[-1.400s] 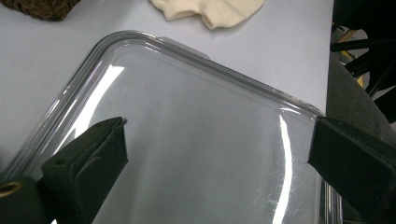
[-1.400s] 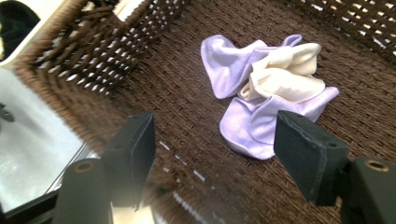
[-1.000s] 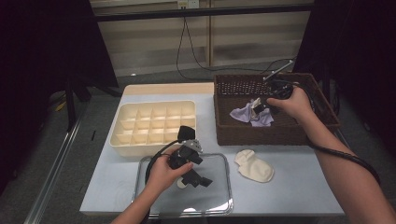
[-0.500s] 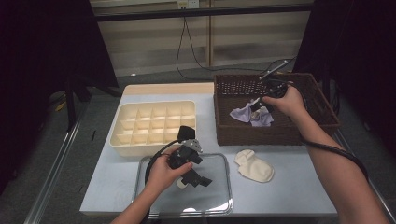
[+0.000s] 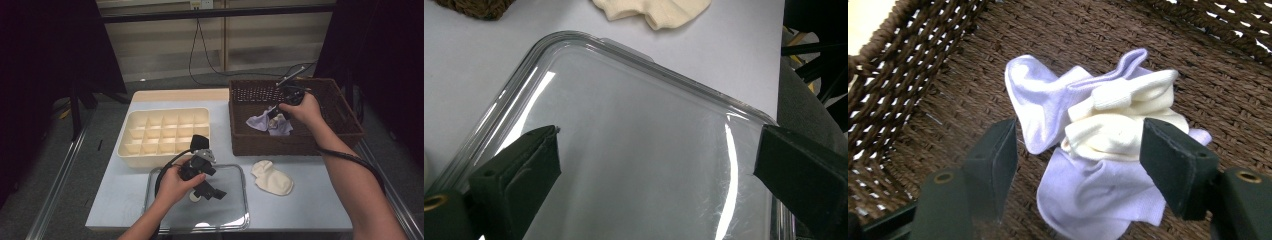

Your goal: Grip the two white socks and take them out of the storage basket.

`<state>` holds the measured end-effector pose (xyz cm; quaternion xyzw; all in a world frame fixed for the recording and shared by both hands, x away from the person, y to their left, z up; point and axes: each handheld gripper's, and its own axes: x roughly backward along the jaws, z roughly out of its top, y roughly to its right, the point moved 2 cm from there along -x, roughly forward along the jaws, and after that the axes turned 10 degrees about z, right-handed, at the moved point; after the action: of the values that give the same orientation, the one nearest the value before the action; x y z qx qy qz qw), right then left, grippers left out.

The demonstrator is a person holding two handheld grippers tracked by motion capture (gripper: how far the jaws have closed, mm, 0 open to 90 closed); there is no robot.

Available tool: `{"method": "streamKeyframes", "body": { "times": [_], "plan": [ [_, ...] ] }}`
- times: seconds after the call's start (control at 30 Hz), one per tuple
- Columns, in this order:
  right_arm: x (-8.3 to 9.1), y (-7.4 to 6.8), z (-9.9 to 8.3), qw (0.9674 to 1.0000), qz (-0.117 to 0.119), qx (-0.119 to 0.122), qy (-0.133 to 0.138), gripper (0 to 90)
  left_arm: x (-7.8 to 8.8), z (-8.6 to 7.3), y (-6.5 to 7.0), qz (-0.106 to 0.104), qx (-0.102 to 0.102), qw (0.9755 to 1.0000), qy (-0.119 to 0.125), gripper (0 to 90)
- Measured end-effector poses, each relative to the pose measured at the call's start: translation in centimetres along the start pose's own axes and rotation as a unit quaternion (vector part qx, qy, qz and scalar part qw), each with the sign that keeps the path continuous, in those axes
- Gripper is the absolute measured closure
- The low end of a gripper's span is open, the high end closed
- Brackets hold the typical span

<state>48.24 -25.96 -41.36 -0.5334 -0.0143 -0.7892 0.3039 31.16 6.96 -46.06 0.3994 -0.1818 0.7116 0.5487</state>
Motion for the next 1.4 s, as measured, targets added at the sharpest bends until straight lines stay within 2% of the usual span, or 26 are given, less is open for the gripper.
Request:
{"method": "streamKeyframes", "body": {
  "times": [0.13, 0.17, 0.2, 0.37, 0.4, 0.43, 0.47, 0.63, 0.77, 0.87, 0.9, 0.97, 1.0, 1.03, 1.1, 1.13, 1.2, 1.23, 1.27, 1.3, 1.4],
  "plan": [
    [-0.5, 0.2, 0.2, 1.0000, -0.003, 0.000, 0.000, 34.4, 0.0, 0.0, -0.1, -0.001, -0.008, 0.9999, -0.010, 4.3],
    [-0.6, 0.2, 0.3, 1.0000, -0.005, -0.001, -0.004, 35.5, -0.1, -0.1, -0.1, -0.001, -0.001, 1.0000, -0.002, 4.3],
    [-0.7, 0.3, 0.4, 1.0000, -0.008, 0.002, -0.002, 36.6, -0.1, -0.1, -0.2, -0.002, -0.008, 0.9999, -0.009, 4.3],
    [-1.2, 0.6, 0.6, 0.9999, -0.016, 0.002, -0.004, 38.5, -0.2, -0.1, -0.2, -0.001, -0.003, 1.0000, -0.004, 4.4],
    [-1.3, 0.6, 0.6, 0.9999, -0.015, 0.002, -0.003, 38.5, 0.0, -0.1, -0.2, 0.012, -0.009, 0.9997, -0.017, 4.3],
    [-1.3, 0.6, 0.7, 0.9999, -0.013, -0.001, -0.001, 38.6, 0.0, -0.1, -0.3, 0.013, -0.012, 0.9997, -0.019, 4.3],
    [-1.4, 0.7, 0.7, 0.9999, -0.014, -0.002, 0.002, 38.6, -0.1, -0.2, -0.3, 0.001, -0.004, 1.0000, -0.008, 4.3],
    [-2.0, 0.8, 0.8, 0.9998, -0.018, -0.007, -0.005, 39.0, -0.1, -0.3, -0.4, 0.003, -0.005, 0.9999, -0.008, 4.4],
    [-2.3, 0.9, 0.7, 0.9996, -0.024, -0.008, -0.013, 47.0, -0.1, -0.3, -0.4, 0.004, -0.003, 1.0000, -0.007, 4.3],
    [-2.5, 1.0, 0.6, 0.9995, -0.025, -0.011, -0.015, 56.8, 0.0, -0.3, -0.3, 0.002, -0.004, 1.0000, -0.006, 4.4],
    [-2.4, 1.0, 0.6, 0.9996, -0.023, -0.009, -0.013, 62.8, 0.0, -0.2, -0.3, 0.002, -0.005, 1.0000, -0.007, 4.4],
    [-2.4, 1.0, 0.5, 0.9996, -0.020, -0.007, -0.016, 67.1, 0.0, -0.2, -0.3, 0.002, -0.006, 1.0000, -0.005, 4.4],
    [-2.3, 0.9, 0.5, 0.9995, -0.024, -0.008, -0.018, 74.0, 0.0, -0.2, -0.3, 0.003, -0.006, 1.0000, -0.006, 4.4],
    [-2.2, 0.9, 0.5, 0.9995, -0.020, -0.005, -0.022, 77.3, -0.1, -0.2, -0.2, 0.003, 0.000, 1.0000, -0.002, 4.4],
    [-2.0, 1.0, 0.4, 0.9998, -0.014, -0.005, -0.014, 84.5, 0.2, -0.2, -0.3, 0.003, -0.011, 0.9998, -0.016, 4.4],
    [-1.9, 1.0, 0.4, 0.9998, -0.010, -0.009, -0.017, 85.4, 0.1, -0.2, -0.3, 0.005, -0.007, 0.9999, -0.007, 4.4],
    [-1.6, 0.9, 0.3, 0.9998, -0.007, -0.009, -0.019, 86.3, 0.1, -0.2, -0.2, 0.005, -0.005, 1.0000, -0.007, 4.5],
    [-1.5, 0.9, 0.2, 0.9998, -0.006, -0.011, -0.018, 86.6, 0.2, -0.2, -0.3, 0.005, -0.009, 0.9998, -0.015, 4.5],
    [-1.3, 0.8, 0.2, 0.9998, -0.004, -0.011, -0.016, 86.8, 0.0, -0.2, -0.2, 0.004, -0.005, 1.0000, -0.005, 4.4],
    [-1.2, 0.8, 0.1, 0.9998, -0.001, -0.008, -0.018, 86.9, 0.0, -0.2, -0.2, 0.004, -0.009, 0.9999, -0.008, 4.5],
    [-1.0, 0.6, 0.0, 0.9998, 0.001, -0.010, -0.017, 86.9, -0.1, -0.2, -0.1, 0.003, -0.004, 1.0000, -0.004, 4.4]
  ]
}}
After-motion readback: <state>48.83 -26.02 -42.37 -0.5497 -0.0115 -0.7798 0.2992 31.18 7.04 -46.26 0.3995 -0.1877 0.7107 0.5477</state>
